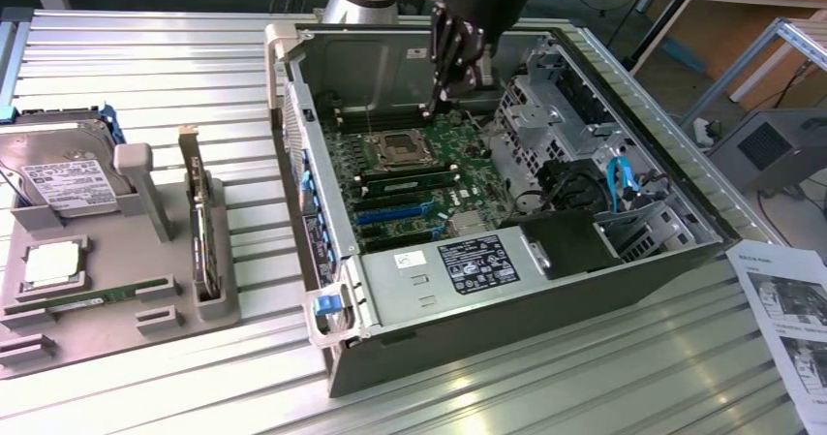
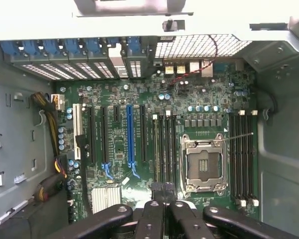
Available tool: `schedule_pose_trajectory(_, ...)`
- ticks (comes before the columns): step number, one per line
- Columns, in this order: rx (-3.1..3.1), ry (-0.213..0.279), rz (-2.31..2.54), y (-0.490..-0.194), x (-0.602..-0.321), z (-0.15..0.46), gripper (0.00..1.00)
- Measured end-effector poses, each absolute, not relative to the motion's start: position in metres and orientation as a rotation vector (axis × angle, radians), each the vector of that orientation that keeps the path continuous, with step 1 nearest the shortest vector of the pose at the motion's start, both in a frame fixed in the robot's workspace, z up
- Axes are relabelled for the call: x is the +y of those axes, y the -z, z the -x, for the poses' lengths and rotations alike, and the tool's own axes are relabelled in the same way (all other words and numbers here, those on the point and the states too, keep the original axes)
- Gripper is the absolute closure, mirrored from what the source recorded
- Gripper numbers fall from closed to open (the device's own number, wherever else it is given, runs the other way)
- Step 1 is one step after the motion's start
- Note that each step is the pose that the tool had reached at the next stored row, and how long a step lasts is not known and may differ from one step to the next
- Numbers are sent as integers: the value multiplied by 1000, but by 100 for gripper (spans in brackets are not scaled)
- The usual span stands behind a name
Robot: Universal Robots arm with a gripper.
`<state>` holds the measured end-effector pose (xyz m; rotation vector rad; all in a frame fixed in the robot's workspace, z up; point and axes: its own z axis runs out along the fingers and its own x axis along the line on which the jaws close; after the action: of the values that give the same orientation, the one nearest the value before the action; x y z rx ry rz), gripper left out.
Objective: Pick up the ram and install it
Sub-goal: 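Press down the ram until it locks into place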
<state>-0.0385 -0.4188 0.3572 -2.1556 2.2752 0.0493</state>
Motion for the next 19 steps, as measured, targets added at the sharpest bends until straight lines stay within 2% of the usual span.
schedule_pose_trajectory(19, 2526, -47, 1849, -357, -419, 39, 89)
